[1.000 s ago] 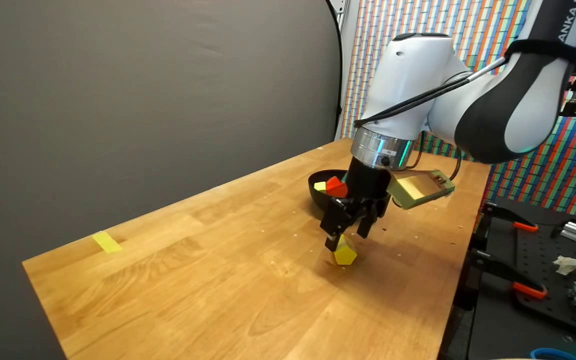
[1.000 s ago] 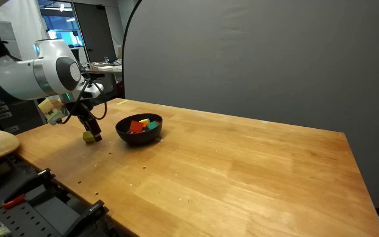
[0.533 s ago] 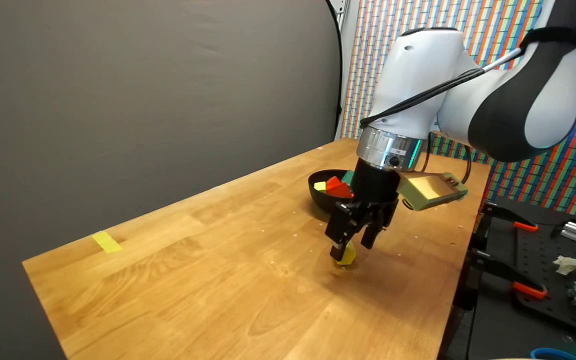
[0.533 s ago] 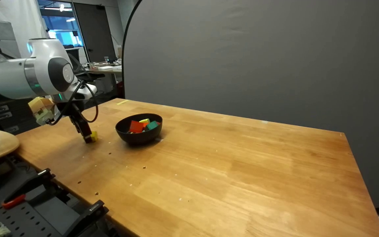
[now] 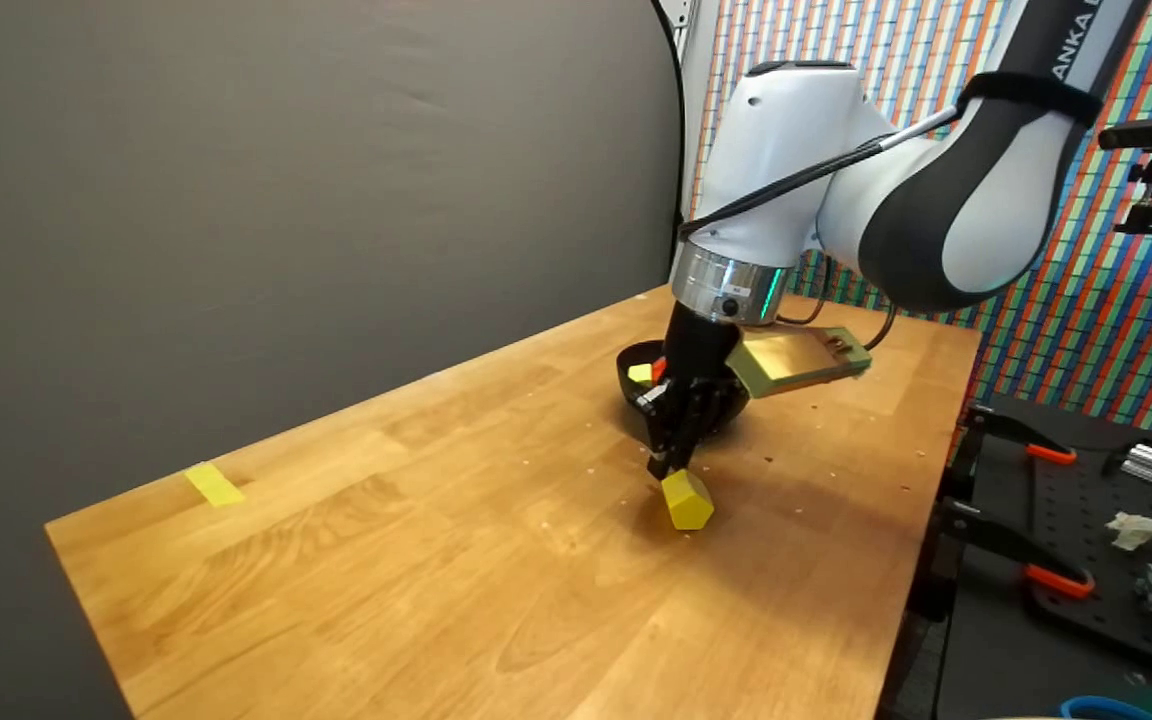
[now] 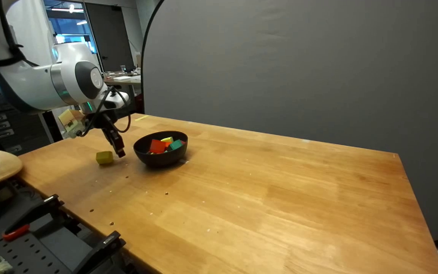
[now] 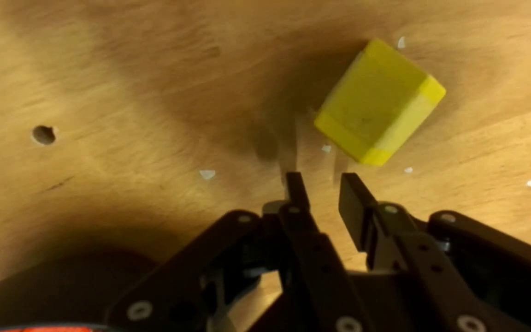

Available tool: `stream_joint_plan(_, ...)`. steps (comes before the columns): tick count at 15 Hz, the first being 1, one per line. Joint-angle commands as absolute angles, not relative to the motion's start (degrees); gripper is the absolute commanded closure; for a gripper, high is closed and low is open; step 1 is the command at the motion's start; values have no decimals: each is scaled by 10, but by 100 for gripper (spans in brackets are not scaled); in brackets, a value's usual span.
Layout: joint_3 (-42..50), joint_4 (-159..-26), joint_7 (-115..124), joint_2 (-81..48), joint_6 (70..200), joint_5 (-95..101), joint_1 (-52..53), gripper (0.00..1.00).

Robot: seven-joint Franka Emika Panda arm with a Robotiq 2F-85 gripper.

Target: Pick up all the blocks from the table and put them in the black bowl.

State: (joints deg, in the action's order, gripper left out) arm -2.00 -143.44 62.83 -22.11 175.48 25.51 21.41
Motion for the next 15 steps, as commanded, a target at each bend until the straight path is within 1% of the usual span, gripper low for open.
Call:
stream_joint_plan(1, -45, -1421, 637, -230, 1707, 230, 210, 51)
stream_joint_plan(2, -59, -1424, 636, -229, 1700, 218, 202, 50)
stream_joint_plan(3, -73, -1426, 632, -228, 1692, 202, 195, 45)
stream_joint_plan(7, -104, -1432, 634, -220, 1698, 164, 182, 13)
stream_joint_plan(9, -116, -1430, 630, -222, 1694, 150, 175, 1)
stream_joint_plan(11, -130, -1427, 626, -227, 1694, 137, 164, 0)
stream_joint_plan(12, -118, -1429, 584, -225, 1695, 82, 185, 0)
stream_joint_plan(15, -138, -1425, 538, -228, 1684, 14, 175, 0)
